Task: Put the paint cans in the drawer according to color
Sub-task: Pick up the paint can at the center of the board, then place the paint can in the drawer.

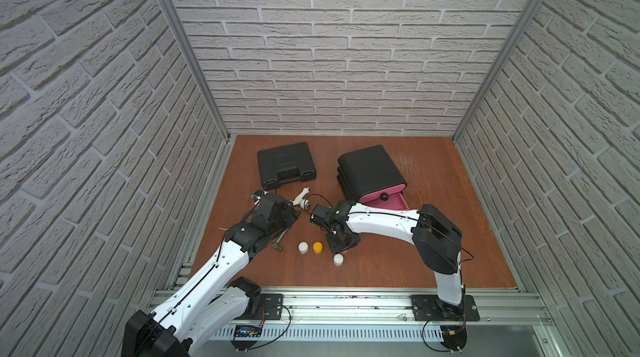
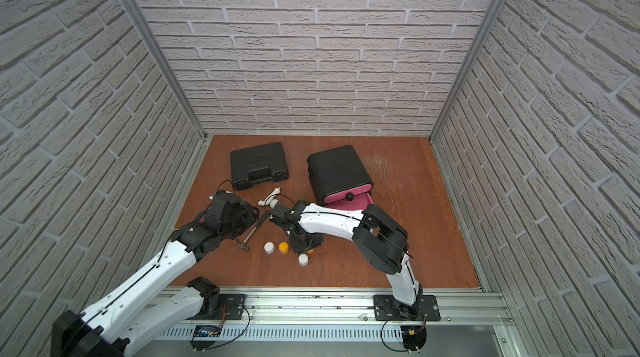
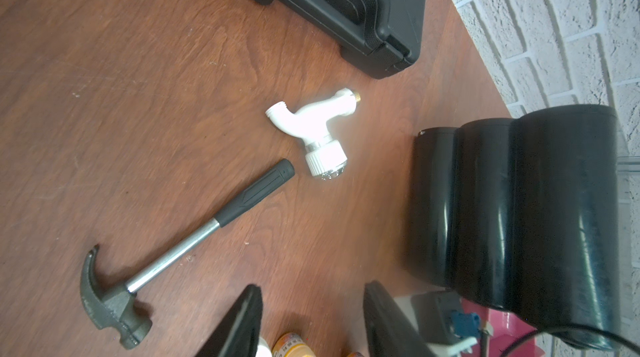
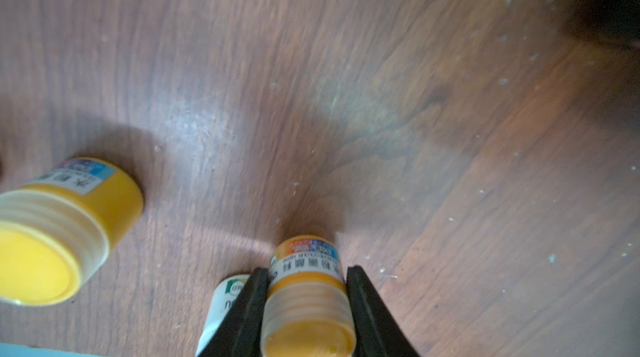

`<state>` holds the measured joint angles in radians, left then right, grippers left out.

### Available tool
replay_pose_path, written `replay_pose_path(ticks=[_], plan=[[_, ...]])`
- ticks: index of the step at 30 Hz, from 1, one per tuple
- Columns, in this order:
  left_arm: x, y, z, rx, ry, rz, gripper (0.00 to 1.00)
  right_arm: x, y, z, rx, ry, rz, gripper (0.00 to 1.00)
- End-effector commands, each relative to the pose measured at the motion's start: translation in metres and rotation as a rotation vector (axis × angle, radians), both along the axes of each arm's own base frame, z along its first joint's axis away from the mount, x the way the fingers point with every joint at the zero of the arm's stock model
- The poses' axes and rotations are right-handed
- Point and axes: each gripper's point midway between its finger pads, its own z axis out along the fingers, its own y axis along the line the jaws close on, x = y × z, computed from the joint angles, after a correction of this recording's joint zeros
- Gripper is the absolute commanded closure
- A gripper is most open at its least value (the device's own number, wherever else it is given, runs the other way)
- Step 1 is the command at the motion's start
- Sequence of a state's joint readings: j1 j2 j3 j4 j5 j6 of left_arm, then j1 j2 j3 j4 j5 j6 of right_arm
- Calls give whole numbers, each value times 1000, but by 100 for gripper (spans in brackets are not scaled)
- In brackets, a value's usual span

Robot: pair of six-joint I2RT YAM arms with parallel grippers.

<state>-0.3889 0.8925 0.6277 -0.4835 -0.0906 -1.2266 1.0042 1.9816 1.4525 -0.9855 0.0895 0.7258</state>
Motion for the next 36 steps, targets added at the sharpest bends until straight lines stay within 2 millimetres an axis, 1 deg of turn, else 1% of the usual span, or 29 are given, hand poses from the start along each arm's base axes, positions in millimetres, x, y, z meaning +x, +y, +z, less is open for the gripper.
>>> replay_pose_path(ticks=[1, 5, 7, 10, 12, 16, 18, 21, 24, 27, 30, 36], plan=[[7, -1, 7, 8, -27, -15, 48, 4, 0, 26, 34, -38, 6, 74], [9, -2, 9, 8, -34, -21, 48, 4, -3, 46, 37, -56, 26, 75], [9, -4, 10, 7, -34, -28, 48, 5, -8, 63, 34, -79, 36, 75], [12, -6, 11, 3, -41, -39, 48, 6, -22, 89, 17, -119, 50, 74], [15, -10, 11, -3, -43, -52, 48, 7, -34, 108, 6, -144, 52, 74], [20, -18, 14, -15, -50, -81, 48, 12, -62, 137, -1, -177, 25, 74], [22, -21, 14, -20, -54, -91, 48, 17, -80, 150, 3, -191, -12, 74], [23, -25, 13, -26, -56, -102, 48, 30, -104, 164, 23, -214, -78, 74], [24, -28, 13, -29, -56, -110, 48, 44, -124, 169, 41, -241, -143, 74], [24, -32, 15, -26, -60, -124, 48, 58, -143, 165, 51, -244, -217, 74], [25, -36, 15, -26, -60, -136, 48, 71, -154, 156, 79, -241, -278, 74], [27, -48, 15, -29, -60, -162, 48, 92, -165, 140, 89, -225, -339, 75]])
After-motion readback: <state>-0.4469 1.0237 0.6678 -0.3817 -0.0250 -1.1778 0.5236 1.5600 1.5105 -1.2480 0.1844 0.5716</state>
